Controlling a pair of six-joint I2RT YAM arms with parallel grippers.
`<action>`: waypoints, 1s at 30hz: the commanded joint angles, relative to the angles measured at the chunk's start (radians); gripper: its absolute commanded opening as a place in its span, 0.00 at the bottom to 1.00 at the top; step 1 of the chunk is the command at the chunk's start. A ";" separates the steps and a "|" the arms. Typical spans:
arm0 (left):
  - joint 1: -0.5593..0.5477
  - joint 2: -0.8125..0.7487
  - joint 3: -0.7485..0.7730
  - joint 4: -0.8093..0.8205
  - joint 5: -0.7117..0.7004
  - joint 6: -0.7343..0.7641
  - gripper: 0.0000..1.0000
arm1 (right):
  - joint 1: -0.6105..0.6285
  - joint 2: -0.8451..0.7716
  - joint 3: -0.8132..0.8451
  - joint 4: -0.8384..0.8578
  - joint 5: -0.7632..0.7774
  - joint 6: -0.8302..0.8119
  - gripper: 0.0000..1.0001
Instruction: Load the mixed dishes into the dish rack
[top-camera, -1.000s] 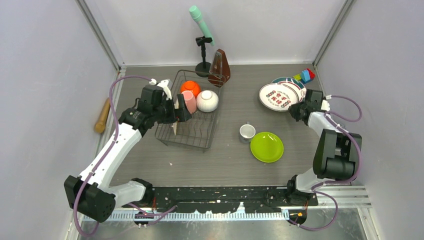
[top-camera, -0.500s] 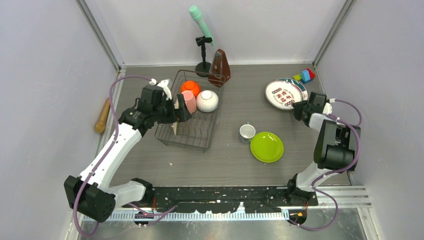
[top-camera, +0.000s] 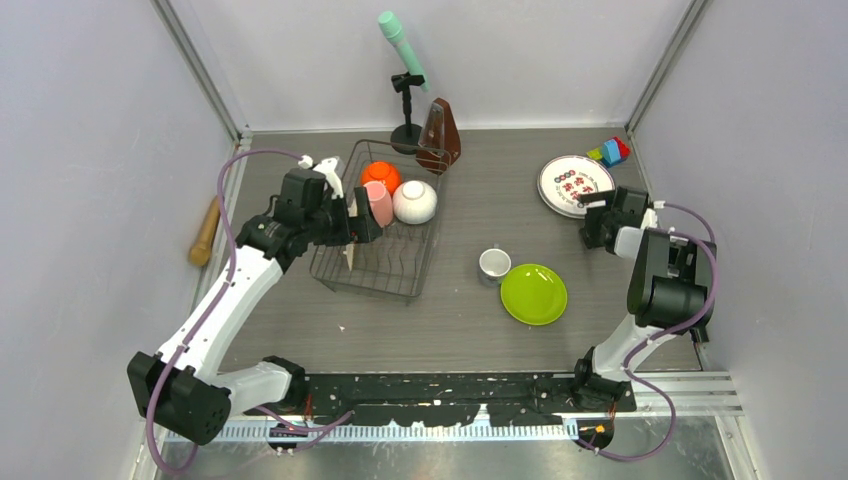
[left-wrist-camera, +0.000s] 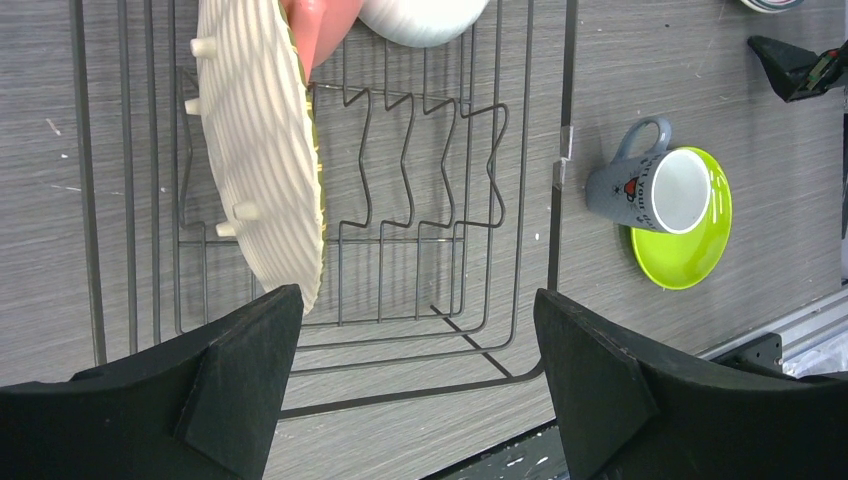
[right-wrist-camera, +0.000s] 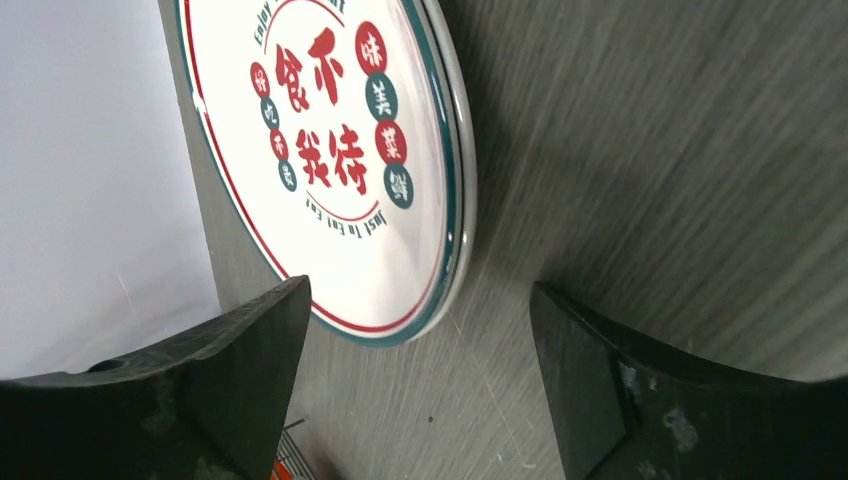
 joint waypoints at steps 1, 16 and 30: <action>0.006 -0.012 0.037 0.002 -0.011 0.013 0.89 | -0.002 0.073 0.043 0.012 0.010 0.031 0.82; 0.006 0.000 0.056 0.000 -0.015 0.018 0.89 | -0.003 -0.029 0.045 -0.116 0.014 0.011 0.07; 0.006 -0.004 0.050 0.004 -0.003 0.023 0.89 | -0.002 -0.095 0.137 -0.367 -0.018 -0.038 0.02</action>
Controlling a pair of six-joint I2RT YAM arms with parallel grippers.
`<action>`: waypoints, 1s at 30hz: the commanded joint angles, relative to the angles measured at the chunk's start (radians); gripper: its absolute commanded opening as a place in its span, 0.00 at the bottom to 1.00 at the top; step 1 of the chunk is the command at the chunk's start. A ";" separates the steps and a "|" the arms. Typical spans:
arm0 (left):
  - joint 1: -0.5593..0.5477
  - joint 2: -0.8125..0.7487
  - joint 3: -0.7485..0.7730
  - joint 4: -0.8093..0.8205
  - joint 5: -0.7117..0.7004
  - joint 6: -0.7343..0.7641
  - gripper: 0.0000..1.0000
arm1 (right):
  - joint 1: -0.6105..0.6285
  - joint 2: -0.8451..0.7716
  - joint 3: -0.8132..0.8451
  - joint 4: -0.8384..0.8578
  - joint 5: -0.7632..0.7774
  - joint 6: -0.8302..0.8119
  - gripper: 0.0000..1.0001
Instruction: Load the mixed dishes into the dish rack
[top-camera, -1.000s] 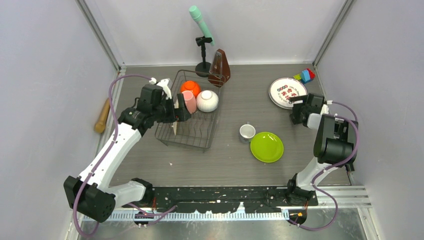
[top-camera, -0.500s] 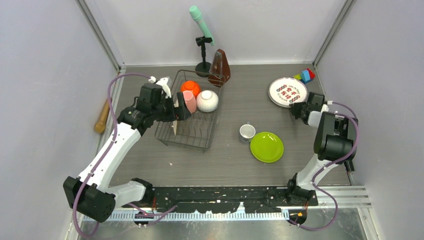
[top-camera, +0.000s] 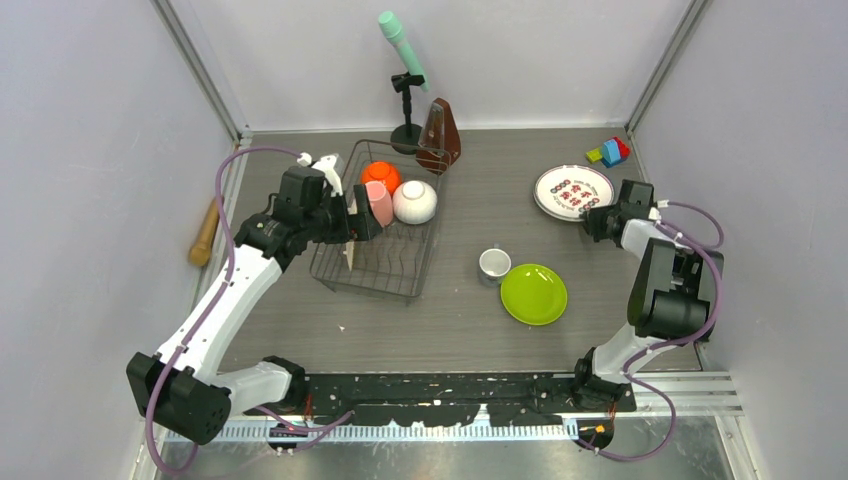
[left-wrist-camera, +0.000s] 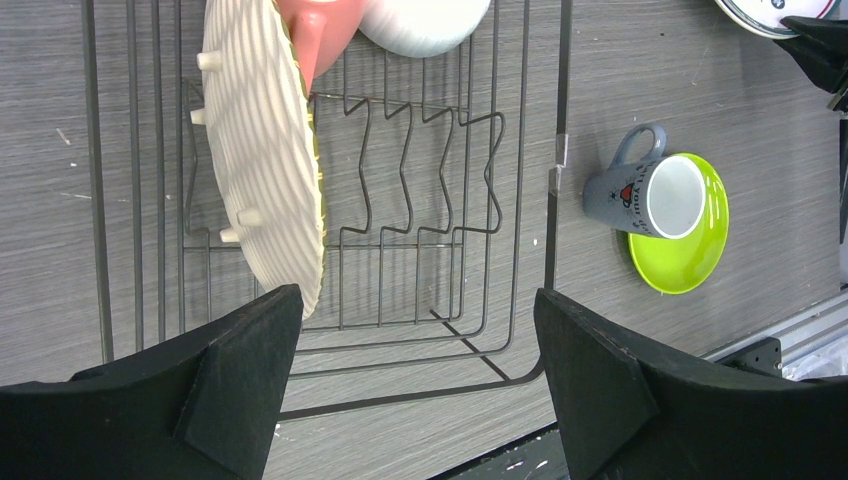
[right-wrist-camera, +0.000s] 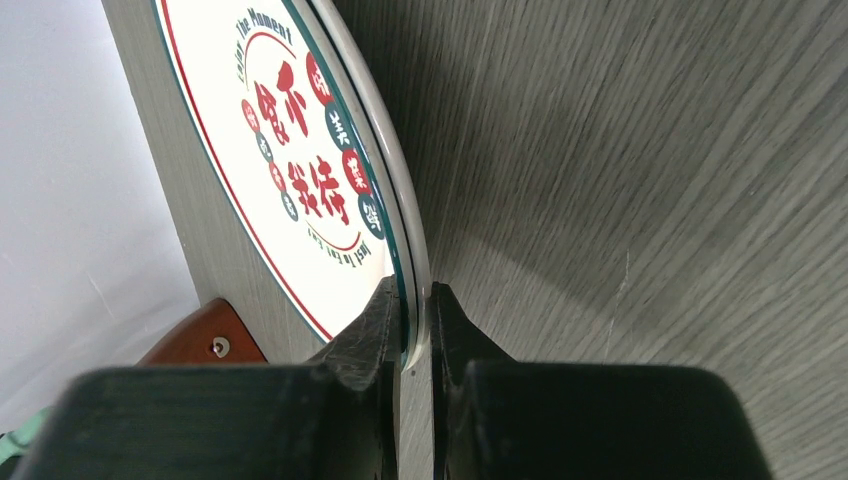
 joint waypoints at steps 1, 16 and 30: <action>0.006 -0.005 0.028 0.009 0.006 0.018 0.89 | 0.001 -0.031 0.077 -0.136 -0.005 -0.047 0.02; 0.006 -0.036 0.006 0.020 0.029 0.001 0.89 | 0.001 0.084 0.155 -0.341 0.003 -0.094 0.11; 0.006 -0.087 -0.019 -0.002 0.009 0.023 0.89 | 0.001 0.067 0.138 -0.320 -0.037 -0.097 0.57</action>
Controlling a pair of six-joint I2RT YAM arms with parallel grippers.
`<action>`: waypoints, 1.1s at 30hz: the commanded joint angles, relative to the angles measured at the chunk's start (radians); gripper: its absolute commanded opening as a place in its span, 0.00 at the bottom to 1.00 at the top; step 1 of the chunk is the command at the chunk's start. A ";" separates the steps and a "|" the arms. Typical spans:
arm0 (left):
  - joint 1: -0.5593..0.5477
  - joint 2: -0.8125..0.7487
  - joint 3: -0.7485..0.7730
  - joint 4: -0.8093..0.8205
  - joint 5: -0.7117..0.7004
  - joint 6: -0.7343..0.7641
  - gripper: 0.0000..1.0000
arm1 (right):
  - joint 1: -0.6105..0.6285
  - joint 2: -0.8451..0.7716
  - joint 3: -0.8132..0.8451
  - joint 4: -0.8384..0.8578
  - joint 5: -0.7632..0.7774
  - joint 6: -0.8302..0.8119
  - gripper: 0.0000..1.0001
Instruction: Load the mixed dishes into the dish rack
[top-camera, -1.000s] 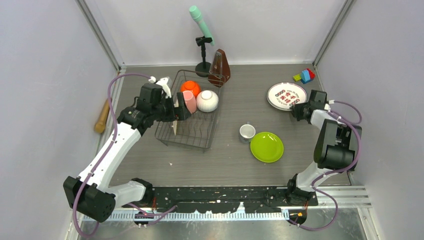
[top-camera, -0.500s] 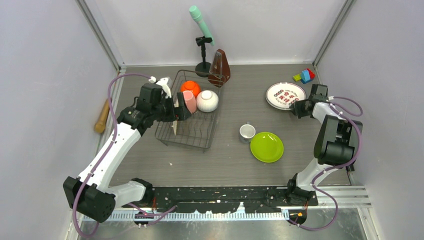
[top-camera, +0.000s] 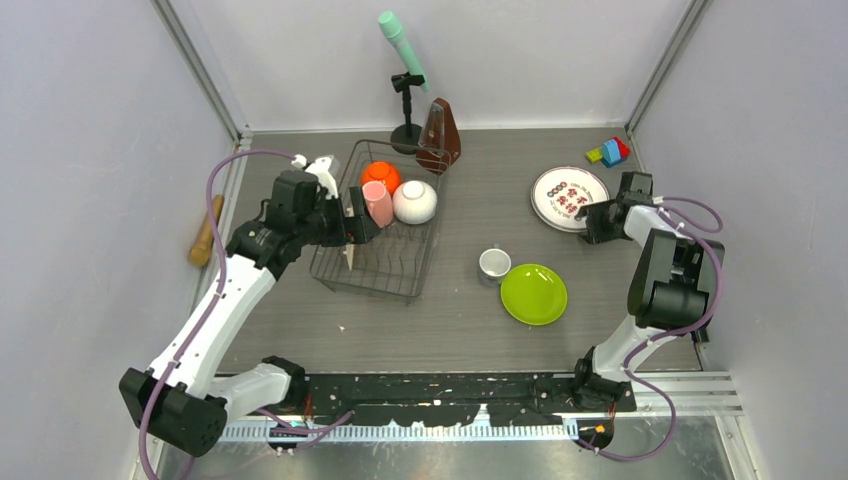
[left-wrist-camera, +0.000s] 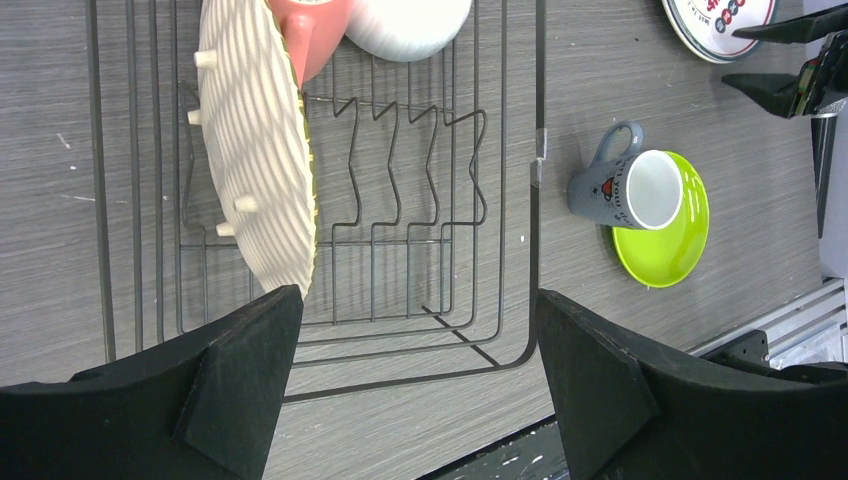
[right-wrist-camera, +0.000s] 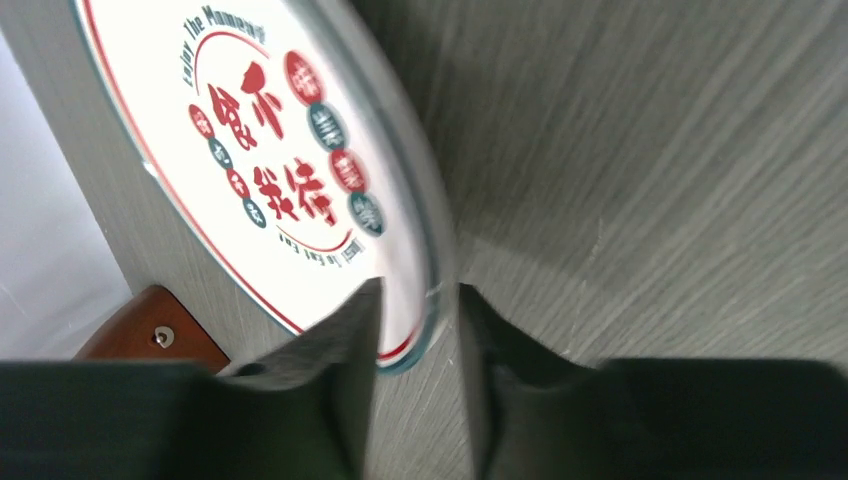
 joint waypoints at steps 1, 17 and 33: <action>0.006 -0.025 -0.003 -0.001 -0.006 0.026 0.89 | 0.003 0.001 -0.013 -0.048 -0.006 -0.021 0.59; 0.006 -0.017 -0.006 -0.002 -0.009 0.036 0.89 | 0.002 -0.028 0.017 -0.134 0.002 -0.041 0.26; 0.006 -0.006 -0.014 0.033 0.052 -0.010 0.89 | 0.003 -0.184 0.010 -0.106 -0.111 -0.039 0.00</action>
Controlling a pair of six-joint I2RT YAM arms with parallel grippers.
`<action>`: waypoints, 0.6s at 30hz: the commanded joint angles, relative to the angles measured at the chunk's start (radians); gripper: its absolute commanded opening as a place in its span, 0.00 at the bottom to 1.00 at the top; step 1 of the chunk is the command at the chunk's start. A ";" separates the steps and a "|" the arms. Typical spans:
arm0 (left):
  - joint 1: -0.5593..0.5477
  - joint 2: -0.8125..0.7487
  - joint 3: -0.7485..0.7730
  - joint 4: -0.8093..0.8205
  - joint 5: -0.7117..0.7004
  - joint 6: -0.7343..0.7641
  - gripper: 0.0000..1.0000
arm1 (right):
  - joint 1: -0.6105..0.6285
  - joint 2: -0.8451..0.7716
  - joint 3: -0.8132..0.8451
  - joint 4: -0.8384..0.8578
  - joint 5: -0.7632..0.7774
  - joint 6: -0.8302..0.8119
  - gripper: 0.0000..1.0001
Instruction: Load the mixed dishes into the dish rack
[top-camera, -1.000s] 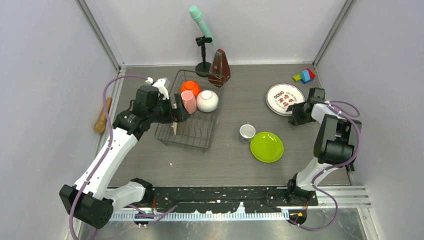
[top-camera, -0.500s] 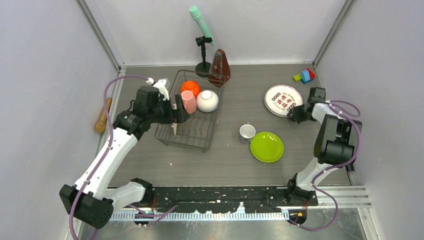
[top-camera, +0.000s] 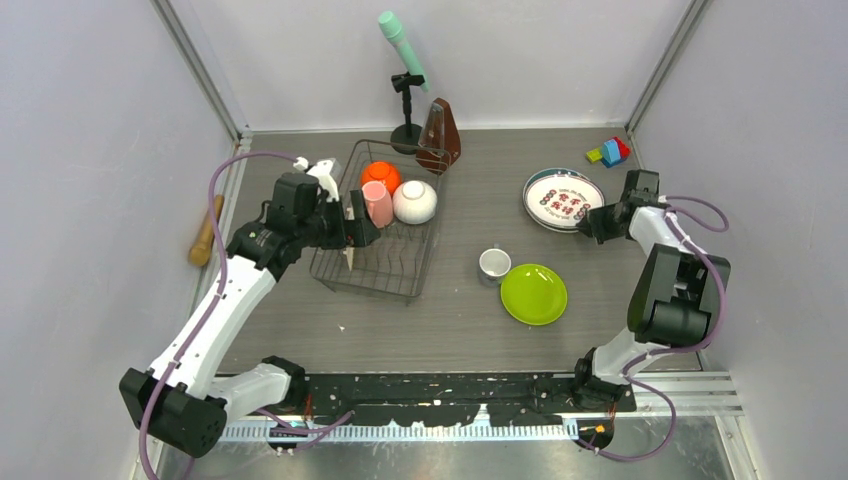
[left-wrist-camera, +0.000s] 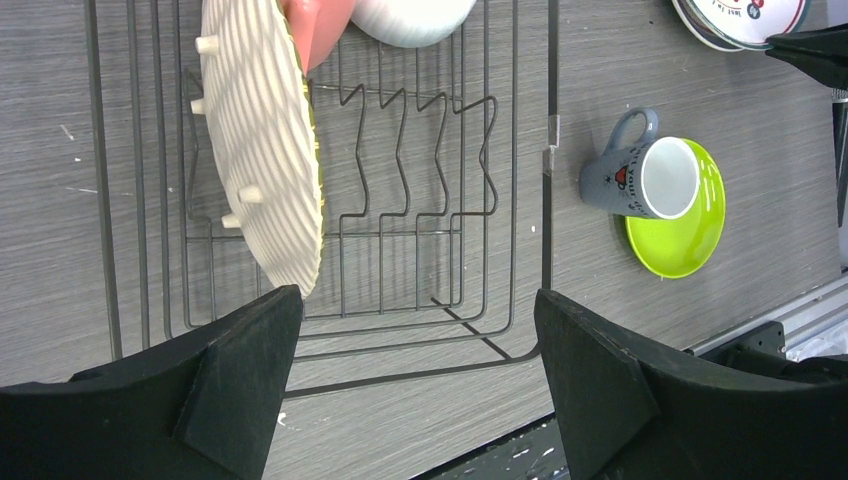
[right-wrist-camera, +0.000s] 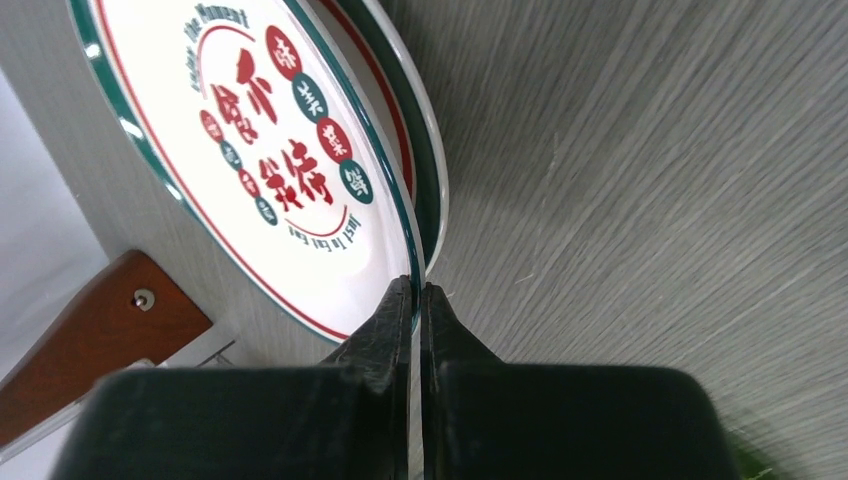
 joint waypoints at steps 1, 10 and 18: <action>0.006 0.004 -0.003 0.064 0.076 -0.052 0.88 | 0.007 -0.116 -0.003 0.029 -0.096 -0.011 0.00; -0.064 0.139 0.049 0.239 0.256 -0.251 0.85 | 0.009 -0.258 -0.150 -0.025 -0.113 0.024 0.00; -0.128 0.214 0.097 0.277 0.242 -0.276 0.85 | 0.009 -0.390 -0.227 -0.092 -0.102 -0.069 0.00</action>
